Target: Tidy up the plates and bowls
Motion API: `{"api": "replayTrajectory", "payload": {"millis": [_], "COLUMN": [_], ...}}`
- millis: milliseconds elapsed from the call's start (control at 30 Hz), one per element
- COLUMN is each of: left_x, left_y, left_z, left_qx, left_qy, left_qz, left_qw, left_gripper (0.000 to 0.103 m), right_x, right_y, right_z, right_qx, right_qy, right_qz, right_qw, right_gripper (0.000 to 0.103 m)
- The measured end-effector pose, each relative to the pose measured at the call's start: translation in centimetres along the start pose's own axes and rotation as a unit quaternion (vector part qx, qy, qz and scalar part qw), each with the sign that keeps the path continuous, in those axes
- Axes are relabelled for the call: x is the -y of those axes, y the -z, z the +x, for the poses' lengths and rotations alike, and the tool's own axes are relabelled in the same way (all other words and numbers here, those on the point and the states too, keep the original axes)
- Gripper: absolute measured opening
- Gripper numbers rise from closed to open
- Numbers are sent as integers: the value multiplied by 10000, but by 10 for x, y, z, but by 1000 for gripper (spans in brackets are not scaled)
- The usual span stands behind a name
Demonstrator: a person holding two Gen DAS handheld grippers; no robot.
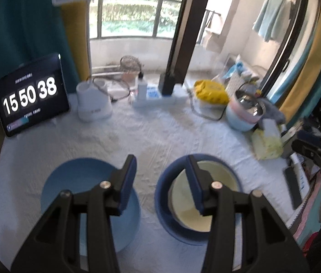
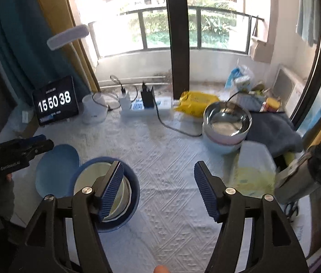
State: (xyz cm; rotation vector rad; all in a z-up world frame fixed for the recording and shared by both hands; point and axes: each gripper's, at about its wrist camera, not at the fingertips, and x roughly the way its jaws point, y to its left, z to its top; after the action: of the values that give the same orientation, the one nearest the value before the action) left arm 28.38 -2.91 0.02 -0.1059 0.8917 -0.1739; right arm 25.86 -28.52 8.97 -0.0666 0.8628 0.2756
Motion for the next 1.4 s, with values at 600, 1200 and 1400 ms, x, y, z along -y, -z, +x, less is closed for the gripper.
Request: {"api": "replayTrajectory", "payload": {"millis": [600, 1200, 1400], "left_x": [-12, 0, 1], "left_y": [37, 49, 49], "left_z": [74, 98, 98], "left_qx": [-665, -1072, -1070], "left_qy": [-145, -46, -9], "left_qz": [346, 1337, 1408], "left_qw": [9971, 9852, 9842], "left_gripper": [46, 46, 46], "right_x": [-9, -21, -23], "right_y": [74, 94, 96], "right_z": [78, 96, 98], "right_qx": [-626, -765, -690], "right_qy": [97, -40, 53], "right_qz": [788, 1316, 1552], "right_qw": [9949, 9883, 9855], "right_gripper": [68, 41, 40]}}
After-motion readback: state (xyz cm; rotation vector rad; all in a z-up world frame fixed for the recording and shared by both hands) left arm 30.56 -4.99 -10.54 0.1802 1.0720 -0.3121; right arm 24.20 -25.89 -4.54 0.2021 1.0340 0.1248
